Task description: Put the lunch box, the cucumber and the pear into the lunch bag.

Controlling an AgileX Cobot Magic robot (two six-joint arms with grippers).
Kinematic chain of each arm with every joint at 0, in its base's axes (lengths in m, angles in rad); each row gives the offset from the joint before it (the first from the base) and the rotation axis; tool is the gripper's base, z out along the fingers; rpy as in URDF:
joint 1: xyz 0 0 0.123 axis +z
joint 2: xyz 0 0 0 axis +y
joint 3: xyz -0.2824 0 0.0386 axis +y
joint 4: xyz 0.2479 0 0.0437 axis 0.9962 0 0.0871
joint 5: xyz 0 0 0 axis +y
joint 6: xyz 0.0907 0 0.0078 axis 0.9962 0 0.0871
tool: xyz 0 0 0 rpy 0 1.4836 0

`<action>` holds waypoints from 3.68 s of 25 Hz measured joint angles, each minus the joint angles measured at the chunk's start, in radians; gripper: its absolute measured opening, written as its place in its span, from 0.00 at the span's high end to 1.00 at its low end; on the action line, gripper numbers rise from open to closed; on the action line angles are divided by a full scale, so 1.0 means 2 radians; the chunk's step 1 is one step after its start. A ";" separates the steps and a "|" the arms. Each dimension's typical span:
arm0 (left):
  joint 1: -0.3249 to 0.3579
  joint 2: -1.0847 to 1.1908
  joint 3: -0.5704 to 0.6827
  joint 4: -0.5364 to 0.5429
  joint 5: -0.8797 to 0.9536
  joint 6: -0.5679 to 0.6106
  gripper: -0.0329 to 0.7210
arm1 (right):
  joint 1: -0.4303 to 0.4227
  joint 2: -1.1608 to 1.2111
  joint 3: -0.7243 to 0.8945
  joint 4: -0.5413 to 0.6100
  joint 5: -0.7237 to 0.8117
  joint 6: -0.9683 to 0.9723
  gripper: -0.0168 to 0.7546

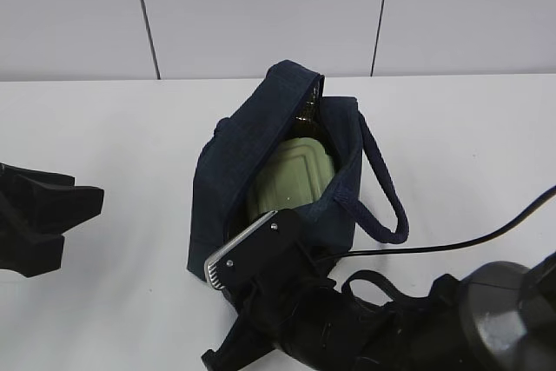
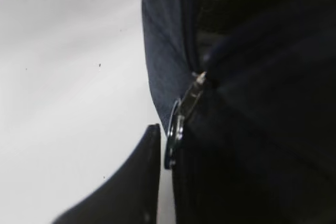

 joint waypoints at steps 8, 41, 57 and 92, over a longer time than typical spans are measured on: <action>0.000 0.000 0.000 0.000 0.000 0.000 0.64 | 0.000 -0.030 0.000 0.006 0.062 -0.012 0.98; 0.000 0.059 -0.007 -0.145 -0.089 0.003 0.64 | 0.000 -0.158 0.000 0.116 0.232 -0.155 0.98; 0.000 0.211 -0.122 -0.140 0.172 0.315 0.64 | 0.000 -0.158 0.000 0.116 0.240 -0.156 0.98; 0.097 0.231 -0.124 -0.170 0.293 0.439 0.64 | -0.030 -0.260 -0.047 0.372 0.284 -0.421 0.98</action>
